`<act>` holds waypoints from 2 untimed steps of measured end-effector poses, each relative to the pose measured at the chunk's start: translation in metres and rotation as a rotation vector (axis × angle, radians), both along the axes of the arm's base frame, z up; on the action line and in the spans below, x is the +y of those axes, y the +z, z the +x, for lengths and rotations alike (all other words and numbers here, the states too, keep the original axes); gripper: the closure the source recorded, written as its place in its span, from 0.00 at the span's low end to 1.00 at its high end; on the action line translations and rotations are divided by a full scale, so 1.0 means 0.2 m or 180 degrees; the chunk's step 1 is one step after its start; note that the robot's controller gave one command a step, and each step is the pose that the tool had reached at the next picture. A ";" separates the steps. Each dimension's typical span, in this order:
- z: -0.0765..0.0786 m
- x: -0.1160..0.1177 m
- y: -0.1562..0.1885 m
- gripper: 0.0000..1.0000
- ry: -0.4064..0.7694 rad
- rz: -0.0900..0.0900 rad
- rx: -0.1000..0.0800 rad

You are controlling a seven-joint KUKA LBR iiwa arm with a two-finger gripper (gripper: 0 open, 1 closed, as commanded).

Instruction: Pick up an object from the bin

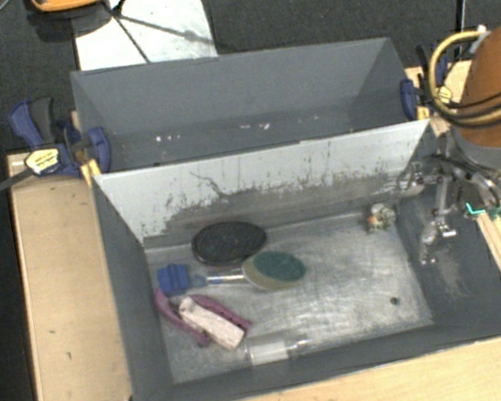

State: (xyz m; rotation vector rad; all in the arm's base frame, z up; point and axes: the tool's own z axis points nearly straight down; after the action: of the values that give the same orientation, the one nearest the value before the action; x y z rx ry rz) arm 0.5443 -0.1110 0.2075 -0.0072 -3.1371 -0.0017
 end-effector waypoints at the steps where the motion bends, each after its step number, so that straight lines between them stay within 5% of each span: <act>1: 0.14 0.31 -0.68 0.00 -0.0042 0.0002 -0.0034; 2: 0.15 0.30 -0.65 1.00 -0.0036 -0.0006 -0.0065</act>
Offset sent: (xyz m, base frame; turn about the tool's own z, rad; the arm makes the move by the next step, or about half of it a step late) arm 0.0252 0.0601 -0.1348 0.0153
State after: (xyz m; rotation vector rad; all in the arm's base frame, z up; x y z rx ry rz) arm 0.5740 -0.0511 0.0770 -0.0253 -3.1575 0.0009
